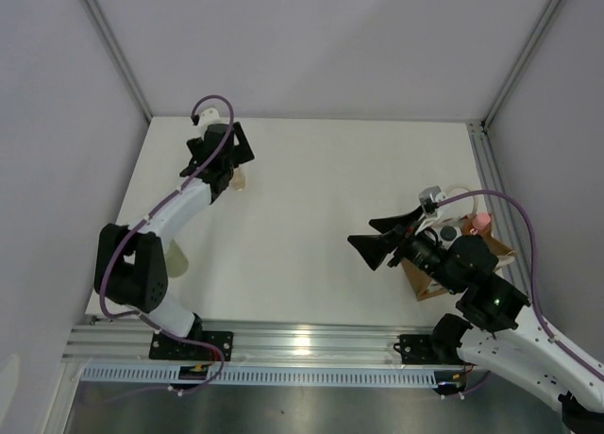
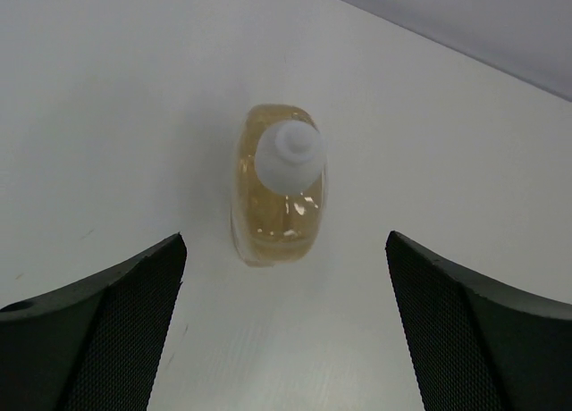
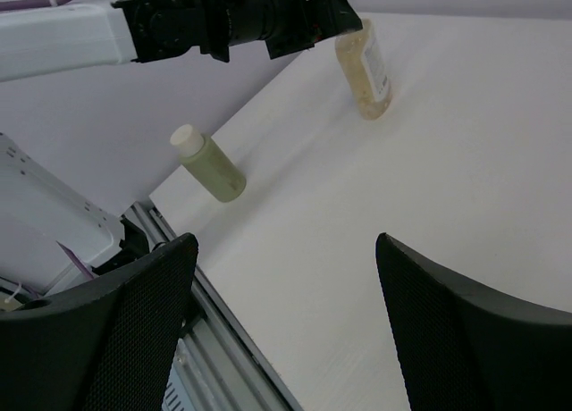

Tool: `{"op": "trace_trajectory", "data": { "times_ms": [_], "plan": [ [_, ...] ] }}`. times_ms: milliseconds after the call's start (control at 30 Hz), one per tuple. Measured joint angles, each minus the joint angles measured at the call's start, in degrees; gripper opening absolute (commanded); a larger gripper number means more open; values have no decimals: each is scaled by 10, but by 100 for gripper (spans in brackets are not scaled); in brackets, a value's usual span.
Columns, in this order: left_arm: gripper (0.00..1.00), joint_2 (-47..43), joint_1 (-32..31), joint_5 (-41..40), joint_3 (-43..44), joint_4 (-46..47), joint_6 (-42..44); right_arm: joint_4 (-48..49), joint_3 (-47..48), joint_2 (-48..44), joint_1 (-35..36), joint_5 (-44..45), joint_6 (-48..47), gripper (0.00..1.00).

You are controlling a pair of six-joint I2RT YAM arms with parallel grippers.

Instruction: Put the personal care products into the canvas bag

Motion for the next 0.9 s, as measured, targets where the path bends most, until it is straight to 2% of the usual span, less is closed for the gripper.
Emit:
{"op": "trace_trajectory", "data": {
  "times_ms": [200,433,667,900],
  "plan": [
    [95,96,24,8,64,-3,20,0,0,-1,0,1,0,85],
    [92,145,41,22,111,-15,31,-1,-1,-1,1,3,0,85],
    [83,159,42,45,144,-19,50,-2,-1,-1,1,3,0,85],
    [84,160,43,56,147,-43,54,-2,-1,-3,1,6,0,85]
  ]
}}
